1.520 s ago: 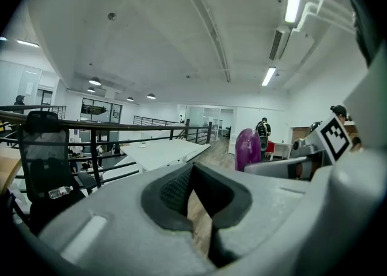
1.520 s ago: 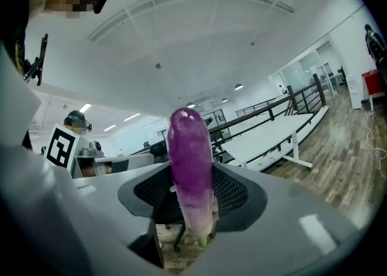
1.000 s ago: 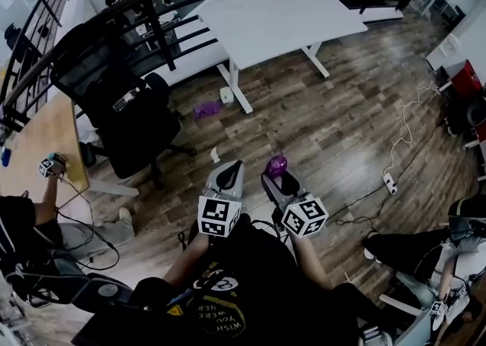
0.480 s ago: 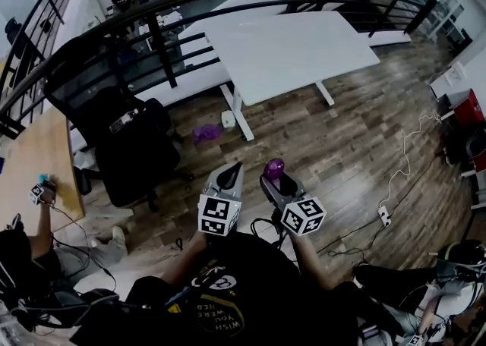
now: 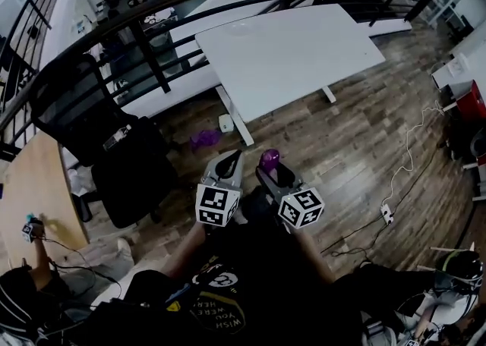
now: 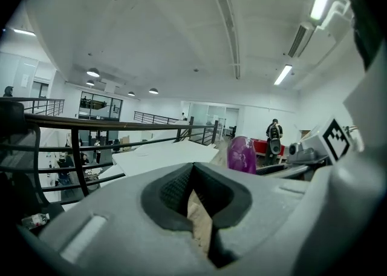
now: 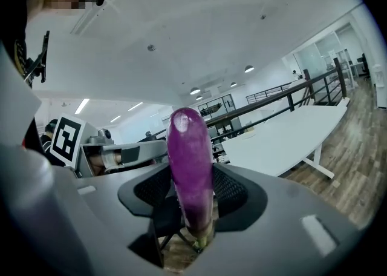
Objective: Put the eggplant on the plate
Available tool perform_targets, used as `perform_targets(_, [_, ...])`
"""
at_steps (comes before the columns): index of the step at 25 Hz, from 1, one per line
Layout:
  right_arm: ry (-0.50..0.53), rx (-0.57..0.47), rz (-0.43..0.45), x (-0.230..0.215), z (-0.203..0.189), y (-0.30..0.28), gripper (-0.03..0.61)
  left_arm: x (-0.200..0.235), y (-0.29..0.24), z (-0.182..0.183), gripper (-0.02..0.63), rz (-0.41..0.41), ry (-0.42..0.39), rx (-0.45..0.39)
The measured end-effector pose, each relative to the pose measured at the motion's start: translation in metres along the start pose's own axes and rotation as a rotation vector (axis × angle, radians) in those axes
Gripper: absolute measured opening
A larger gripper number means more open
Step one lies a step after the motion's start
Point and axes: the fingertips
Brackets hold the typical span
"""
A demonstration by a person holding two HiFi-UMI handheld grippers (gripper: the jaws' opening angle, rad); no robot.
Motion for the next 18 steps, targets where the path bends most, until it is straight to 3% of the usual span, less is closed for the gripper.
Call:
perform_targets(5, [-0.025, 0.007, 0.008, -0.069, 0.039, -0.043, 0.221, 0.046, -0.068, 0.016, 0.005, 0.065, 0.057, 0.043])
perform_targets(13, [0.011, 0.019, 0.058, -0.179, 0.123, -0.103, 0.221, 0.084, -0.204, 0.097, 0.005, 0.099, 0.045, 0.042])
perform_targets(18, [0.047, 0.068, 0.090, -0.229, 0.153, -0.148, 0.221, 0.109, -0.260, 0.114, 0.005, 0.134, 0.039, 0.059])
Point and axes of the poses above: the fingertips, and each gripper's own axes: y backward along the fingers, x to its left, z out of its top, and after that the axes turned 10 degrees about x, right-handed
